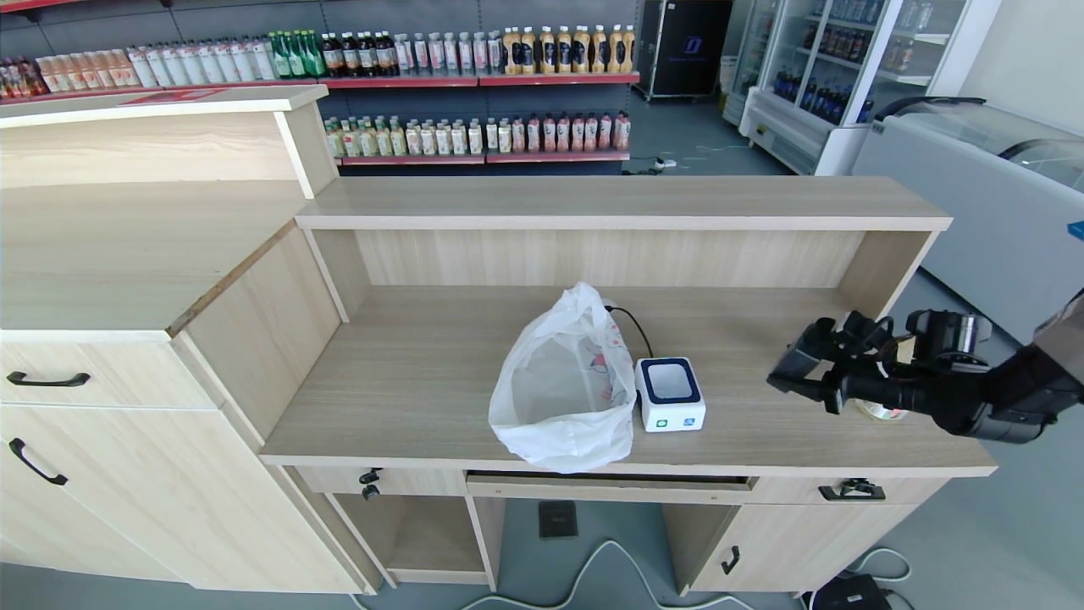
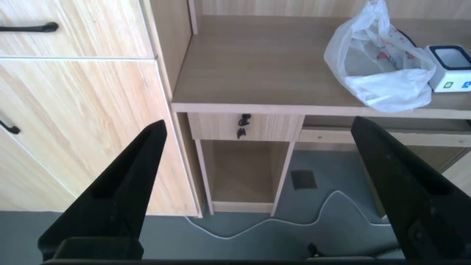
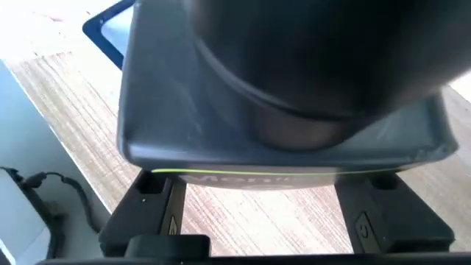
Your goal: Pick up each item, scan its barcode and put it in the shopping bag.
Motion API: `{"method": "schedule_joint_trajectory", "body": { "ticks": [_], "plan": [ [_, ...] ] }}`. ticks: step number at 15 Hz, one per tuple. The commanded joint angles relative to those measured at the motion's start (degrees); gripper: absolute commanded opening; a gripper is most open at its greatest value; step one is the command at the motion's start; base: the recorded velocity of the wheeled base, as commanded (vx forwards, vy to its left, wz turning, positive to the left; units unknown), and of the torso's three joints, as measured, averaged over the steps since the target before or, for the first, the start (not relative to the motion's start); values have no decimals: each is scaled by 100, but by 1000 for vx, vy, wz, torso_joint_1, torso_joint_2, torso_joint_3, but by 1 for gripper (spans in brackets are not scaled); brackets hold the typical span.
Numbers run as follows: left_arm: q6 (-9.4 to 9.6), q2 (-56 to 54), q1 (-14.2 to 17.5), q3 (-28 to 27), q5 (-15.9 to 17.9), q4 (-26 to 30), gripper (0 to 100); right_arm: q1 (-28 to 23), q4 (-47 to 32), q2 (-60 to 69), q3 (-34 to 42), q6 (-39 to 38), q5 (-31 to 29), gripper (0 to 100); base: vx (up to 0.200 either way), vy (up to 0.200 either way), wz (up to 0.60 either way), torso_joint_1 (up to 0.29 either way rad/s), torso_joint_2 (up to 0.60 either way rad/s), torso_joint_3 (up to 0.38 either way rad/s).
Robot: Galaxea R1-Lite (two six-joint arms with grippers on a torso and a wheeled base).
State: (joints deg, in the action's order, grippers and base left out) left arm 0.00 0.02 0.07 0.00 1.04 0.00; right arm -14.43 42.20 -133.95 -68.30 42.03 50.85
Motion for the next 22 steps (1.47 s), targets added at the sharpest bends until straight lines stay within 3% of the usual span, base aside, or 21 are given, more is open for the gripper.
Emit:
{"method": "schedule_joint_trajectory", "body": {
  "ticks": [1,4,5,6,8,9,12,15,21,22],
  "plan": [
    [0,6,1,0,2,0,100,-271,807,1706,1170,-1602,268,0,0,0,0,0,0,0],
    [0,6,1,0,2,0,100,-323,1475,3156,1548,-4318,1261,0,0,0,0,0,0,0],
    [0,6,1,0,2,0,100,-323,1475,3156,1548,-4318,1261,0,0,0,0,0,0,0],
    [-9,6,1,0,2,0,100,-60,1677,3903,1715,-5601,1709,0,0,0,0,0,0,0],
    [-9,6,1,0,2,0,100,529,2275,4307,2128,-6128,1709,0,0,0,0,0,0,0],
    [0,6,1,0,2,0,100,854,2934,4413,2533,-6339,1709,0,0,0,0,0,0,0],
    [0,6,1,0,2,0,100,1900,4780,4395,3297,-6409,1771,0,0,0,0,0,0,0],
    [0,6,1,0,2,0,100,2252,4780,4413,3491,-5293,2096,0,0,0,0,0,0,0],
    [0,6,1,0,2,0,100,3605,4780,4351,3710,-5671,1982,0,0,0,0,0,0,0],
    [0,6,1,0,2,0,100,3649,4780,4351,3772,-5671,1990,0,0,0,0,0,0,0]
  ]
}}
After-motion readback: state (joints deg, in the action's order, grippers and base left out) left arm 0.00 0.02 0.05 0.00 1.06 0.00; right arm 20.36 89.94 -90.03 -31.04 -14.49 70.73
